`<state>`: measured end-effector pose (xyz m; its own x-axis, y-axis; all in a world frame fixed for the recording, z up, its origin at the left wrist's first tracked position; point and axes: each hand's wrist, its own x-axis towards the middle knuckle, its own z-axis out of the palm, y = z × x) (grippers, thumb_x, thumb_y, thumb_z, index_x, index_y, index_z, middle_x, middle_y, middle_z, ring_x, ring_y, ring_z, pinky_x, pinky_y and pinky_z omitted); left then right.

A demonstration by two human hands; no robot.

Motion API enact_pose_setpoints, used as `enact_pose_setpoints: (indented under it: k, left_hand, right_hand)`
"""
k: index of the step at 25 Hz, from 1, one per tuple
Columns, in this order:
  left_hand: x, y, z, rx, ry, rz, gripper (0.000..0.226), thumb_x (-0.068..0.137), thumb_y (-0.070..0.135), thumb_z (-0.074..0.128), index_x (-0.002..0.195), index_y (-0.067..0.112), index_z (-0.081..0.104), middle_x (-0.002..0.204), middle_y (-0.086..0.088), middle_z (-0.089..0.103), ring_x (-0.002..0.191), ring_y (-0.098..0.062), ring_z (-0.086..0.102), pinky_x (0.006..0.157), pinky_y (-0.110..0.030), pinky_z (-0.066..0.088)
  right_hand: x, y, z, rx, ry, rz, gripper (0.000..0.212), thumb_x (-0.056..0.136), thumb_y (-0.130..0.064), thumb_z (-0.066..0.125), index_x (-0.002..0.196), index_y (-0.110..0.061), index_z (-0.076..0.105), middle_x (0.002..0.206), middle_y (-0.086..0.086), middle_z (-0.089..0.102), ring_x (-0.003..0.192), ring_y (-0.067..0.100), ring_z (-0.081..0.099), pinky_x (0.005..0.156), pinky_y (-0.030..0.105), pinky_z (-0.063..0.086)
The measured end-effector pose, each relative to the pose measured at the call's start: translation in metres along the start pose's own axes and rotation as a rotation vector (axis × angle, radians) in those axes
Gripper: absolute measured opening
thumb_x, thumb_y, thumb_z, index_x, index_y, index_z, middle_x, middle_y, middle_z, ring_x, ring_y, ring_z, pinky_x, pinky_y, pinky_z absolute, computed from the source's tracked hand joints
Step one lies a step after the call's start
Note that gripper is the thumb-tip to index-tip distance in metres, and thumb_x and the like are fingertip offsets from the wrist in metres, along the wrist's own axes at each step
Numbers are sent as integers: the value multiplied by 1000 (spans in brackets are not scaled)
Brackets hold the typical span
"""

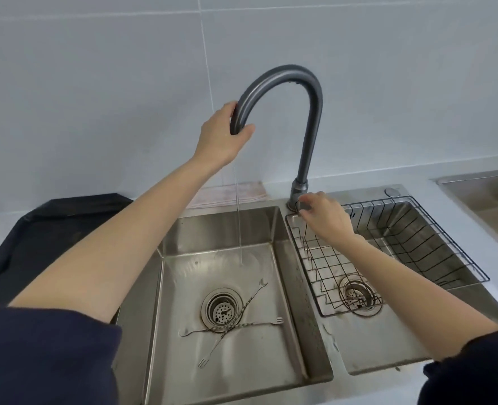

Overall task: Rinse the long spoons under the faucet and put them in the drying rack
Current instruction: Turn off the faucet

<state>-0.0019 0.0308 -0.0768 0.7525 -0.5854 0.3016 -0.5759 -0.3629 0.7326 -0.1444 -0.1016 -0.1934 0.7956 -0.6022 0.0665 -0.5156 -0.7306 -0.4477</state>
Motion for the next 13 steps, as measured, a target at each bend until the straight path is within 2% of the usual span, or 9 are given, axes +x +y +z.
enact_pose_setpoints:
  k: [1, 3, 5, 7, 10, 13]
  left_hand:
    - [5, 2, 3, -21, 12, 0, 36, 90, 25, 52, 122, 8, 48, 90, 0, 56, 87, -19, 52, 69, -22, 41]
    - [13, 1, 9, -58, 48, -15, 26, 91, 26, 50, 110, 8, 52, 77, 3, 53, 74, -17, 52, 62, -23, 40]
    - [16, -3, 14, -62, 67, -6, 23, 93, 26, 47, 107, 8, 52, 83, 0, 59, 75, -16, 56, 64, -23, 42]
    - [18, -7, 14, -30, 52, 20, 26, 94, 26, 45, 109, 6, 51, 86, 0, 61, 75, -12, 57, 63, -16, 40]
    - [22, -11, 12, -1, 15, 35, 26, 93, 26, 45, 109, 7, 51, 85, 0, 63, 64, -2, 53, 63, -13, 39]
    - [24, -14, 11, 17, 9, 54, 27, 93, 27, 45, 109, 6, 51, 83, -1, 63, 61, 1, 51, 62, -14, 39]
  right_hand:
    - [4, 3, 1, -13, 3, 2, 29, 92, -16, 50, 121, -14, 56, 122, 11, 53, 100, 33, 60, 78, 41, 51]
    - [13, 8, 3, -7, 6, 9, 27, 92, -15, 51, 119, -13, 57, 120, 10, 51, 96, 33, 61, 75, 40, 51]
    - [22, 13, 4, 26, 21, -3, 21, 92, -15, 53, 109, -11, 65, 116, 10, 58, 95, 32, 62, 76, 41, 53]
    - [31, 17, 2, 45, 36, -6, 17, 90, -15, 56, 99, -10, 70, 109, 12, 66, 94, 33, 63, 78, 43, 54]
    - [37, 22, 0, 35, 20, -23, 16, 89, -18, 60, 96, -11, 72, 102, 13, 71, 93, 32, 64, 78, 40, 54]
    - [41, 23, 0, 103, 33, 16, 16, 88, -22, 61, 96, -14, 72, 100, 12, 72, 95, 32, 64, 83, 41, 54]
